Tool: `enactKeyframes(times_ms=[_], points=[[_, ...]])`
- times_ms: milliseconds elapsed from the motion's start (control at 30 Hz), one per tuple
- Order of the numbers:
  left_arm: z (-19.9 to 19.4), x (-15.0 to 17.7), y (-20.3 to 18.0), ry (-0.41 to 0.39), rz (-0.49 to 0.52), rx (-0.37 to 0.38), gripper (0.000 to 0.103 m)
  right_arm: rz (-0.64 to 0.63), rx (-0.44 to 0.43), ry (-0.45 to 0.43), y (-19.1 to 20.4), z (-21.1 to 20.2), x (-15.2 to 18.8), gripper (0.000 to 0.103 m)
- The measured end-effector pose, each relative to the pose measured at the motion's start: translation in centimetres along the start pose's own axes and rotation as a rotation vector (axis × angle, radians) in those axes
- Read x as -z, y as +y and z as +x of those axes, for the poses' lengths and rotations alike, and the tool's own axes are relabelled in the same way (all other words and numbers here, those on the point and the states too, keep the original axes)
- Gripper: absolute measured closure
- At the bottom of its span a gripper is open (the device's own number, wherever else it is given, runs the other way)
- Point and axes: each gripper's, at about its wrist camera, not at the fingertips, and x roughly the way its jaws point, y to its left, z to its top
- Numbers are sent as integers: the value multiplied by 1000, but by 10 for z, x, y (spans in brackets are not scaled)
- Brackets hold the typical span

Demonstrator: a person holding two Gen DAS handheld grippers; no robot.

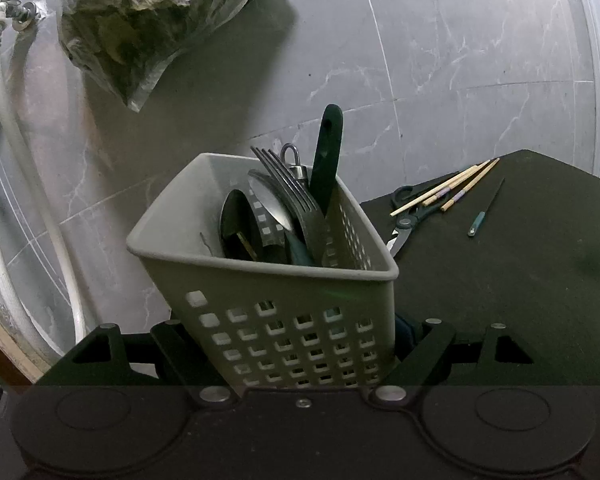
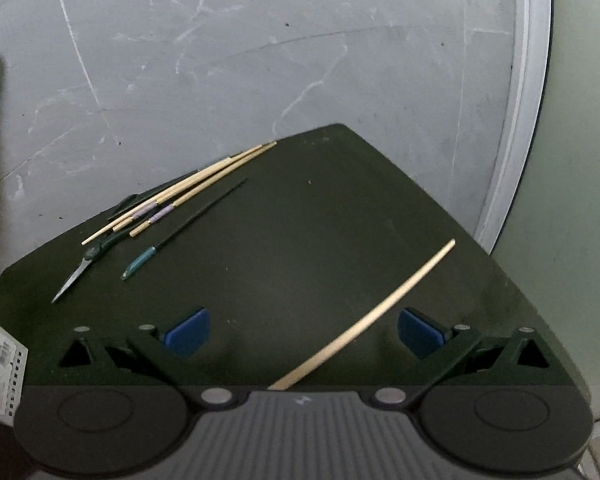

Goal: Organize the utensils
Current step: 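Move the right tool back over the table toward the chopsticks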

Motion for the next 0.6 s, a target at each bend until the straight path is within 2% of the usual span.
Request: enactKeyframes(times_ms=[167, 233, 433, 600], points=[[1, -2, 0, 13, -4, -3, 20, 53, -50, 35, -12, 9, 2, 3], [1, -2, -1, 16, -4, -6, 20, 63, -50, 35, -14, 13, 3, 7], [3, -4, -3, 28, -3, -15, 20, 94, -9, 96, -15, 40, 0, 32], [3, -5, -4, 35, -9, -25, 19, 98, -15, 83, -7, 49, -7, 51]])
